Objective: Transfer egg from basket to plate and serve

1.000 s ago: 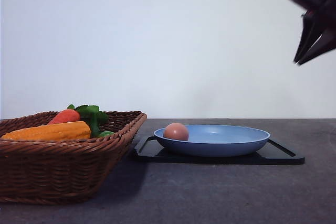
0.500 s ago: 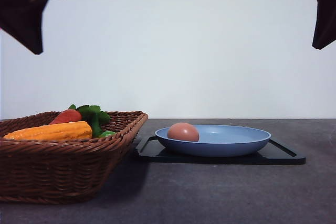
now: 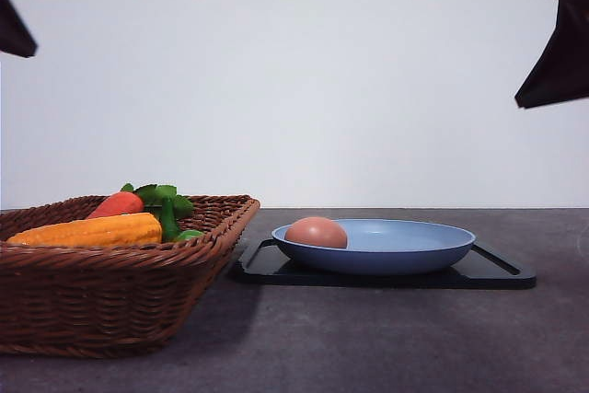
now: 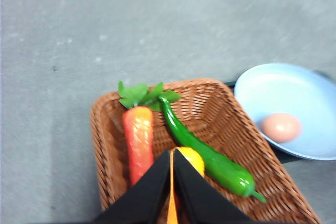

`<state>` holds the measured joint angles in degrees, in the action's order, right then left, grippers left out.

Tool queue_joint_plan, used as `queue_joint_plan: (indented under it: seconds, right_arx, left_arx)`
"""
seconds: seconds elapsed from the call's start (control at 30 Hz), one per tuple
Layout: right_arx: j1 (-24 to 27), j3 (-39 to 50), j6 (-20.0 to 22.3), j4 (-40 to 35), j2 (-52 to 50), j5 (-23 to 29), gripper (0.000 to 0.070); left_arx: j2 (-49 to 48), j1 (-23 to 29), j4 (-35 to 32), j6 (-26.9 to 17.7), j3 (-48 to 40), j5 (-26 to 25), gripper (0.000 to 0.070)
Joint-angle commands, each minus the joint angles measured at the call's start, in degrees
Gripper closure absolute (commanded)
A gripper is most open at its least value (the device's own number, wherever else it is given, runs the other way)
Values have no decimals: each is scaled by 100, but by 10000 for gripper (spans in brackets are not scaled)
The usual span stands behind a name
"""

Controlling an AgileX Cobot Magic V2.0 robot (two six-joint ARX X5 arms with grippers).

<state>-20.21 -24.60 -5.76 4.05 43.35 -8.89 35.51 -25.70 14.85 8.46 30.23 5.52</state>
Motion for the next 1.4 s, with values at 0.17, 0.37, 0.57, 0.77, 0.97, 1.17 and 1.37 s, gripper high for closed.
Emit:
queue_joint_plan:
  seconds: [0.17,0.37,0.57,0.77,0.97,1.17,1.37]
  right_arx:
    - [-61,81,5,-225,35,-1,700]
    - [-59,81,4,-277,35,15,700]
    - [-60,81,4,-277,35,15,700]
    - [-61,81,5,-277,35,14,700]
    - [-60,81,4,-277,35,15,700]
    - [-61,81,4,-277,35,14,700]
    - [-60,81,6,-277,35,15,700]
  left_arx:
    - [-483,-47,346,401,-220,-62,700]
    - [-480,-47,333,401,-220,-62,700]
    - [-480,-48,336,401,-219,-62,700]
    - [-1104,-55,362,263,-220,-58,700]
    - [-2360,230,338,-605,-250,-55,700]
    - [-2920,1047,135,-902,-671,-55,700]
    - [-3207,1754,-498,-972,-1679,-58,700]
